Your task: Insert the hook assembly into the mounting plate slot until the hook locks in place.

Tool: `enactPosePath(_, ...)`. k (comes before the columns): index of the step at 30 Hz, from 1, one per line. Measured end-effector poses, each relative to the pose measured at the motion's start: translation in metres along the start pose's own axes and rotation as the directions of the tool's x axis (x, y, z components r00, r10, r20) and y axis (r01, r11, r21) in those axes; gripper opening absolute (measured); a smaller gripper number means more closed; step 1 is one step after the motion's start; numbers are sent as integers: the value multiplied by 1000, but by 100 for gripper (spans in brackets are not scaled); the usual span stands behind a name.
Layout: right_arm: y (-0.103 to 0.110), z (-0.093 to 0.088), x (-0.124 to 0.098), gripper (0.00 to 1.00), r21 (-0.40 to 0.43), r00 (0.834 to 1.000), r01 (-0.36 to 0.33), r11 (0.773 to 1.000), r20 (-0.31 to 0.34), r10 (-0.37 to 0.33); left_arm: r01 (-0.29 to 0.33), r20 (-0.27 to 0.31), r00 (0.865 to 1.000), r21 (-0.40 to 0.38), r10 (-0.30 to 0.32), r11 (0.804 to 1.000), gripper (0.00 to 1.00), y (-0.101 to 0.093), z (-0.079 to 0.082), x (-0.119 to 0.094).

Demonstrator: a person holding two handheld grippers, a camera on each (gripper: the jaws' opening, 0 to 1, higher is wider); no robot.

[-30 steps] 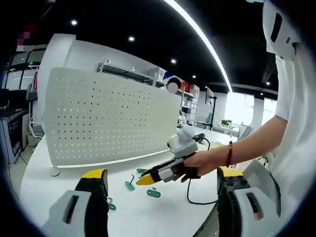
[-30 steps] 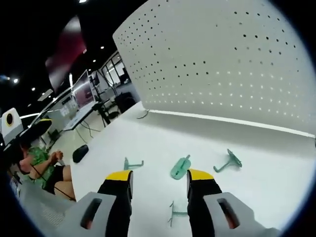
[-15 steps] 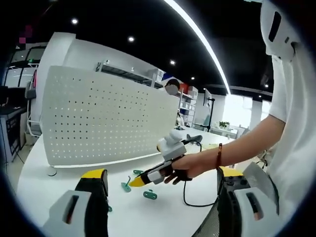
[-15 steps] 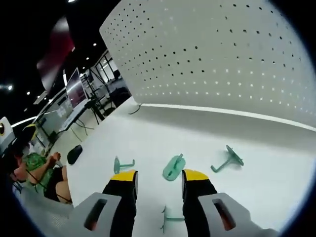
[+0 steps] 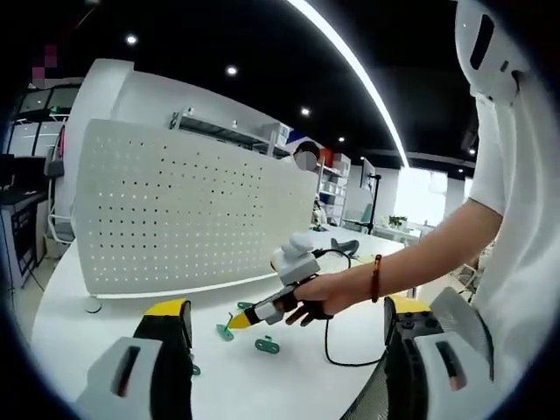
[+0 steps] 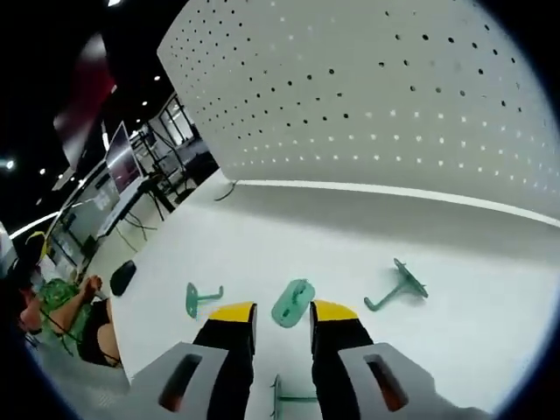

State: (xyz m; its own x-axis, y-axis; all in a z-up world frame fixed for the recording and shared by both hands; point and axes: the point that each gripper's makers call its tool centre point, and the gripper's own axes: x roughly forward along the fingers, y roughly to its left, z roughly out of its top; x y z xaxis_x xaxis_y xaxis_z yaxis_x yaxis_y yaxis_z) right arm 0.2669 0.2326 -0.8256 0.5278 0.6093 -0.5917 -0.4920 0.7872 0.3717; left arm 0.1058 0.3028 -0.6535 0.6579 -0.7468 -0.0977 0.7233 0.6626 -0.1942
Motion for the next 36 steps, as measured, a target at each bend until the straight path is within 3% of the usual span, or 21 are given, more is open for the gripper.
enactPosePath(20, -7, 0, 20, 13, 94, 996, 19, 995, -85, -11, -20, 4, 1000, -15, 20, 1000, 92, 8, -3, -3)
enactPosePath(29, -10, -6, 26, 10, 95, 990, 30, 995, -138, -16, -18, 21, 1000, -24, 18, 1000, 91, 10, 1, -4)
enactPosePath(36, -9, -7, 26, 3, 83, 990, 19, 996, -143, -8, -20, 16, 1000, -23, 20, 1000, 90, 11, 0, -4)
